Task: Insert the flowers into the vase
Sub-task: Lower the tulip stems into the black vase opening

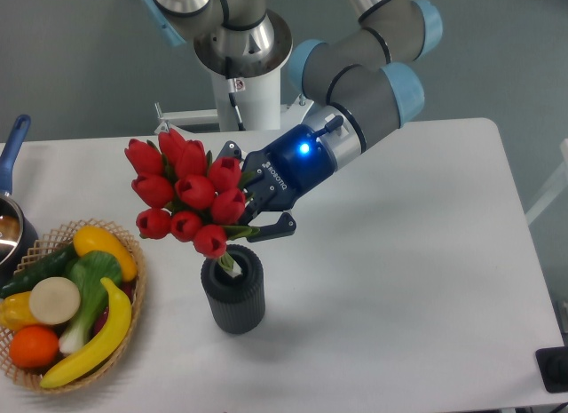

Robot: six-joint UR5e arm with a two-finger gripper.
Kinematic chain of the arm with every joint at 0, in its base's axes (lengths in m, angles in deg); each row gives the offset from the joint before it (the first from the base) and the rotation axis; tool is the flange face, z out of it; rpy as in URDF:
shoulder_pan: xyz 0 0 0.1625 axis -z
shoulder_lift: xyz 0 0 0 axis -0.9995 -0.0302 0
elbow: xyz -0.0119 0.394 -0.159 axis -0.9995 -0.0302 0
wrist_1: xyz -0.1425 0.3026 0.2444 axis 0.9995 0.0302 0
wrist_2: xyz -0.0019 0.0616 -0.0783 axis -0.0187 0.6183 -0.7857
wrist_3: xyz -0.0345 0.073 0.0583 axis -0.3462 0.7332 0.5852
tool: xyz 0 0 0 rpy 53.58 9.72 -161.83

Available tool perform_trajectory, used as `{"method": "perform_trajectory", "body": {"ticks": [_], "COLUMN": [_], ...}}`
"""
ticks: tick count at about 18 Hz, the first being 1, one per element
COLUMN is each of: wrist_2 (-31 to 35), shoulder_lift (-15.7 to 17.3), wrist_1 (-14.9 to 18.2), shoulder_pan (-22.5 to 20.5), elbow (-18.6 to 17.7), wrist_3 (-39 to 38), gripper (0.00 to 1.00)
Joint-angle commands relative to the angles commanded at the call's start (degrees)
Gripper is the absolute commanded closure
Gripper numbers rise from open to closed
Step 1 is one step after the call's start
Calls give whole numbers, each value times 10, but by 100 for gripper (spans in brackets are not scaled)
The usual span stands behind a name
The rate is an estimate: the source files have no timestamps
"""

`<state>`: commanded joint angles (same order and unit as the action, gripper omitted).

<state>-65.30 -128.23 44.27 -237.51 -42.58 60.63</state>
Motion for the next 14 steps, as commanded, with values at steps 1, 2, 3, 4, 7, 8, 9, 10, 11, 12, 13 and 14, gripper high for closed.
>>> {"method": "perform_trajectory", "body": {"ticks": [1, 2, 3, 4, 7, 8, 9, 10, 11, 12, 13, 14], "wrist_2": [2, 3, 3, 3, 3, 4, 7, 14, 20, 24, 26, 26], "shoulder_lift": [0, 0, -1, -1, -3, -4, -6, -8, -9, -12, -18, -20], "wrist_1": [0, 0, 0, 0, 0, 0, 0, -1, -1, 0, -1, -1], "shoulder_pan": [-1, 0, 0, 0, 0, -1, 0, 0, 0, 0, 0, 0], "elbow": [-4, -9, -12, -18, -19, -19, -21, -23, -23, -23, -22, -21], "wrist_3": [5, 9, 12, 18, 26, 28, 30, 32, 36, 41, 47, 52], "gripper": [61, 61, 61, 61, 61, 61, 61, 61, 61, 61, 61, 61]}}
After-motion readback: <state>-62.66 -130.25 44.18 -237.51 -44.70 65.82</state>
